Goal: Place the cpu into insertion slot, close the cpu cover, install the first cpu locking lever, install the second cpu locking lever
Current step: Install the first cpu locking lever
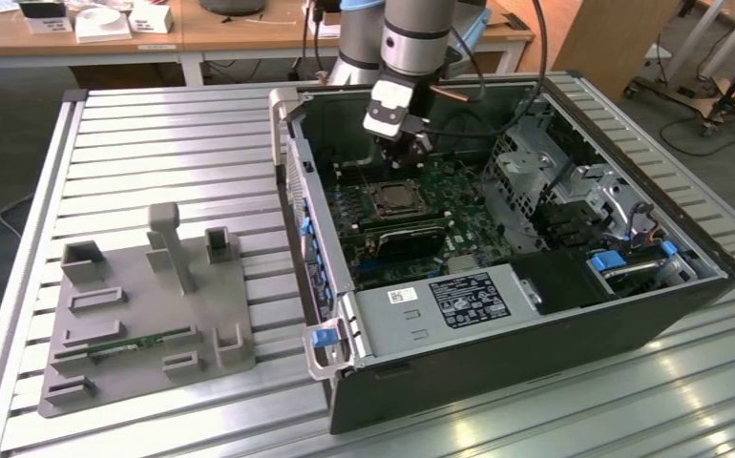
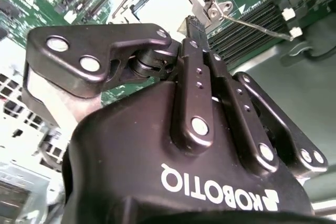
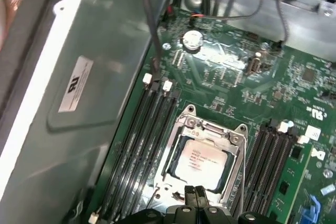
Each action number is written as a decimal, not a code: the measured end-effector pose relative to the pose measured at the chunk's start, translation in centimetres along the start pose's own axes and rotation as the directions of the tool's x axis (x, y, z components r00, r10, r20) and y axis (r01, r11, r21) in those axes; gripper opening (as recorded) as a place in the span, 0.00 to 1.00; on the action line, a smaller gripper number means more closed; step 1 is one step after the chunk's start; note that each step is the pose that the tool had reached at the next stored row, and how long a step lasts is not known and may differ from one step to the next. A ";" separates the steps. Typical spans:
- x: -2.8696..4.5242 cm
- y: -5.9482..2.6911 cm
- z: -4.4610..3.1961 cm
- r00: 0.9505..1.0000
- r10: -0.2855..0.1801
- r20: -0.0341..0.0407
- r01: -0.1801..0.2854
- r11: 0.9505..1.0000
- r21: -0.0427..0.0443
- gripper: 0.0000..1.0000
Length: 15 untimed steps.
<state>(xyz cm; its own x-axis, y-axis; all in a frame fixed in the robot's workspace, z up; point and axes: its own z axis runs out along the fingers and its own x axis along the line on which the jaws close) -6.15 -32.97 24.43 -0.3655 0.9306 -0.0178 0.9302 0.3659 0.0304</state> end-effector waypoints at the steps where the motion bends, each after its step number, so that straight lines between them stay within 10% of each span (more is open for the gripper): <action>1: 0.00 0.00 0.02 1.000 -0.018 -0.001 0.018 1.000 0.000 0.10; 15: 0.42 -1.06 0.10 0.982 -0.186 -0.005 0.186 0.982 -0.004 0.10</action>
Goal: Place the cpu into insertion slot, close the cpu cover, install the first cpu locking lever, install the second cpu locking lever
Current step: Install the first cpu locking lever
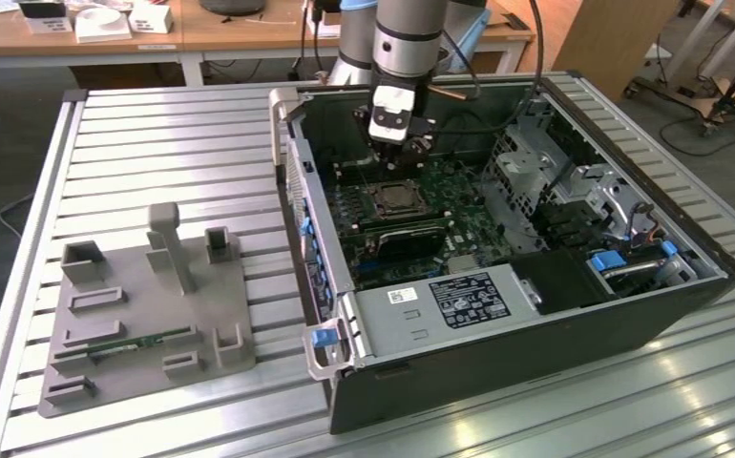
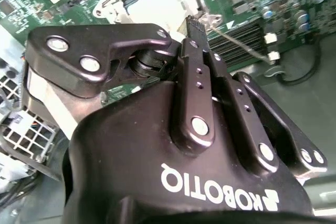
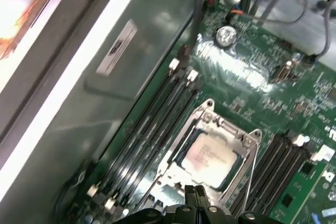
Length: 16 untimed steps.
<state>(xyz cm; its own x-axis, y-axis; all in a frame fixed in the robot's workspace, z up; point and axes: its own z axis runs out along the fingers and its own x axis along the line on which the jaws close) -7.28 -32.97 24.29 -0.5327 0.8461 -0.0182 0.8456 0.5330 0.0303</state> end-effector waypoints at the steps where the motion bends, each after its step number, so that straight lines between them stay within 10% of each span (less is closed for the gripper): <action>1: 0.16 -0.25 -0.01 1.000 -0.002 0.000 0.002 1.000 0.000 0.10; 16: 0.44 -0.70 -0.02 1.000 -0.010 0.000 0.010 1.000 0.000 0.10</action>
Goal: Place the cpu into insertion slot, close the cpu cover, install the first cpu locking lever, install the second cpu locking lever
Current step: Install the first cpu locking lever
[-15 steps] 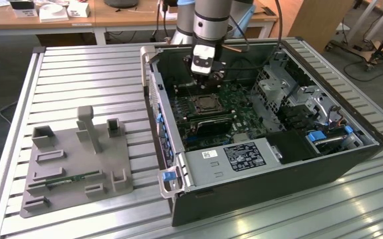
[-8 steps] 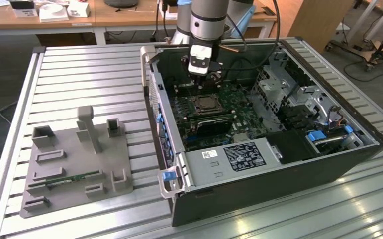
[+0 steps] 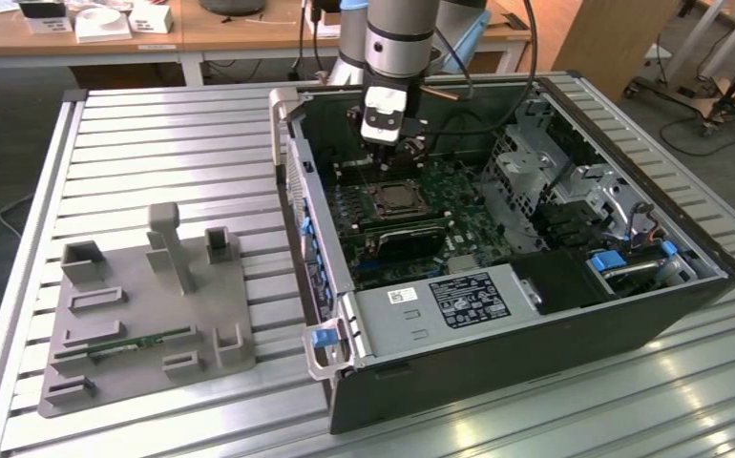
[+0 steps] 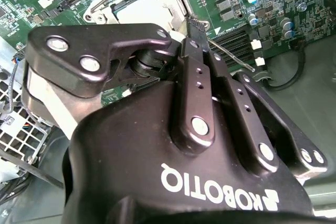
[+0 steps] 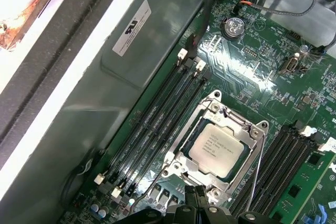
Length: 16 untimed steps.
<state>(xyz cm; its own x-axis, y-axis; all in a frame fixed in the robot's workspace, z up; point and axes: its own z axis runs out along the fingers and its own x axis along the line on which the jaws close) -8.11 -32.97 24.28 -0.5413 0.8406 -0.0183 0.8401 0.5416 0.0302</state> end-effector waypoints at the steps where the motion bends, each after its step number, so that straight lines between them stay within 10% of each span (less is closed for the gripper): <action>1: 0.00 0.00 0.00 1.000 0.000 0.000 0.000 1.000 0.000 0.10; 16: 0.50 -0.77 -0.04 0.996 -0.086 -0.003 0.086 0.996 -0.002 0.10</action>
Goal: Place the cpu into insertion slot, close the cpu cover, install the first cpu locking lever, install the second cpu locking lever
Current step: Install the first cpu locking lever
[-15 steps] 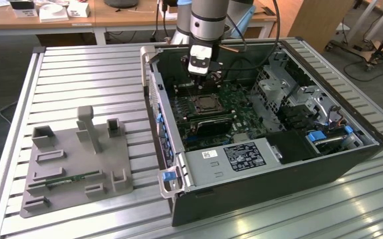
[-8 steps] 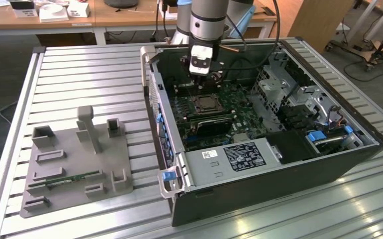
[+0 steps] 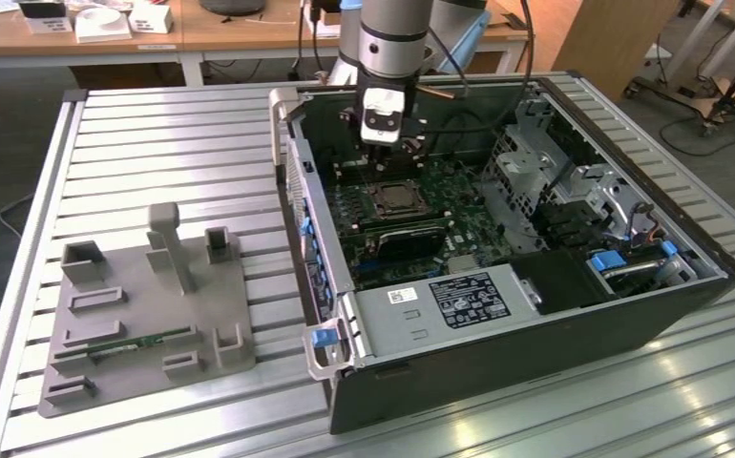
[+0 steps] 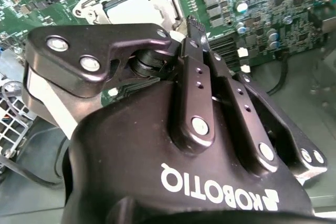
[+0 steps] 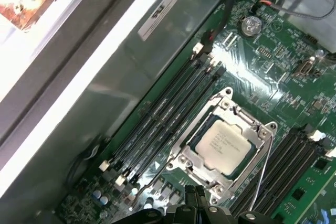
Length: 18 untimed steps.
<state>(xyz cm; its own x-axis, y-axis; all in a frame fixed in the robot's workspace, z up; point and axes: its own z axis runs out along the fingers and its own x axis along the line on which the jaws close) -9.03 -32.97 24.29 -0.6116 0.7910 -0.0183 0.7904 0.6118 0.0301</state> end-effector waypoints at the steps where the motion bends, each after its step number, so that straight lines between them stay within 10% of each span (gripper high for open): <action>1: 0.11 -0.15 -0.02 1.000 -0.001 0.000 0.001 1.000 0.000 0.10; 10: 0.95 -1.23 -0.22 1.000 -0.021 -0.001 0.021 1.000 -0.001 0.10; 18: 0.97 -1.26 -0.22 0.989 -0.148 -0.004 0.148 0.989 -0.003 0.10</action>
<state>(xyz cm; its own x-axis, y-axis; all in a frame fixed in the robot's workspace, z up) -10.63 -32.97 24.45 -0.7222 0.6915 -0.0184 0.6909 0.7223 0.0302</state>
